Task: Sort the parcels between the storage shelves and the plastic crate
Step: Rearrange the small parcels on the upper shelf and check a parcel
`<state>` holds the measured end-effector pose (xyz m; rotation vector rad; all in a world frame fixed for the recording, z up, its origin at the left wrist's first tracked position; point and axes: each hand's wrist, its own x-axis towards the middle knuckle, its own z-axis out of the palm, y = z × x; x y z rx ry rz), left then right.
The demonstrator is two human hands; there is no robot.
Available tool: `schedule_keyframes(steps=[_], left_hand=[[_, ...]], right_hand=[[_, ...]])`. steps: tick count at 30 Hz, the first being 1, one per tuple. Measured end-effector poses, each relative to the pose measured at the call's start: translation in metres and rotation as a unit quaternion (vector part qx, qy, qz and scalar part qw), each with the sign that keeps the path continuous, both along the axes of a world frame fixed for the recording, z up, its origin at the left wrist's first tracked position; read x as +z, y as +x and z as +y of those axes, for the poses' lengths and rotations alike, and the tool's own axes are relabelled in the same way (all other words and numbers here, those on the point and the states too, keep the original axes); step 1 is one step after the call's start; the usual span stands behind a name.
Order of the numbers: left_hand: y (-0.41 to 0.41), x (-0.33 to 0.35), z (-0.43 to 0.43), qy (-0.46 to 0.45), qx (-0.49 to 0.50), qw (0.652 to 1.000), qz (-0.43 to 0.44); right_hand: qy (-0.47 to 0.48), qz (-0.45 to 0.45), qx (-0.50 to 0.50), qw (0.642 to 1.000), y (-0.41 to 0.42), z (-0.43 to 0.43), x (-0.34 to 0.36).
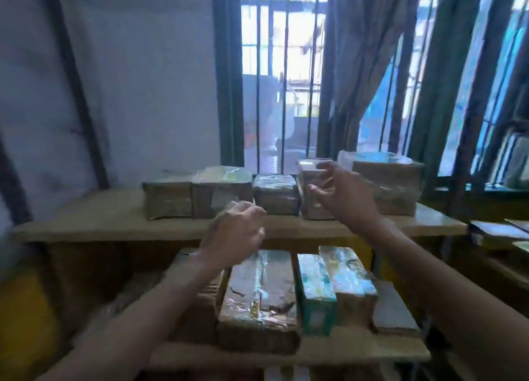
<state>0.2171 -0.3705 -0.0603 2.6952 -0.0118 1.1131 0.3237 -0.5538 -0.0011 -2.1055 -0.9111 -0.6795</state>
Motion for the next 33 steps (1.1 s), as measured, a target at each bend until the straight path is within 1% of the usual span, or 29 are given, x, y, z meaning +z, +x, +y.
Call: schedule_keyframes(steps=[3,5,7,10,13,15,17,19,20,23,27,31,33], left_hand=[[-0.019,0.009,0.063,-0.042,0.057,0.997,0.011],[-0.027,0.011,0.104,-0.073,0.089,0.993,0.013],[-0.031,0.012,0.145,-0.081,0.130,0.988,-0.006],[-0.027,0.013,0.201,-0.082,0.165,0.983,-0.016],[-0.011,0.009,0.246,-0.137,0.122,0.982,0.041],[0.001,0.001,0.264,-0.196,0.069,0.973,0.098],[0.011,-0.010,0.277,-0.286,-0.007,0.949,0.131],[0.020,-0.019,0.289,-0.353,-0.059,0.923,0.141],[0.023,-0.021,0.293,-0.363,-0.064,0.919,0.138],[0.027,-0.025,0.303,-0.368,-0.057,0.922,0.106],[0.024,-0.027,0.305,-0.383,-0.068,0.919,0.064],[0.014,-0.013,0.302,-0.389,-0.096,0.916,-0.003],[0.010,-0.002,0.299,-0.385,-0.078,0.918,-0.045]], right_hand=[[-0.036,-0.002,0.035,0.999,-0.004,0.064,0.006],[-0.038,0.007,0.052,0.998,-0.001,0.106,0.007],[-0.042,0.023,0.065,0.997,0.005,0.145,0.004],[-0.082,0.021,0.087,0.993,0.017,0.196,-0.003],[-0.140,-0.009,0.116,0.983,0.027,0.242,-0.012],[-0.235,-0.024,0.107,0.966,0.033,0.268,-0.018],[-0.339,-0.036,0.063,0.938,0.039,0.288,-0.023],[-0.380,-0.034,0.043,0.923,0.045,0.301,-0.021],[-0.381,-0.031,0.047,0.923,0.048,0.305,-0.019],[-0.356,-0.040,0.074,0.931,0.051,0.310,-0.014],[-0.227,-0.027,0.160,0.960,0.048,0.311,-0.018],[-0.118,-0.024,0.226,0.967,0.040,0.313,-0.012],[-0.082,0.030,0.265,0.960,0.033,0.314,-0.006]])
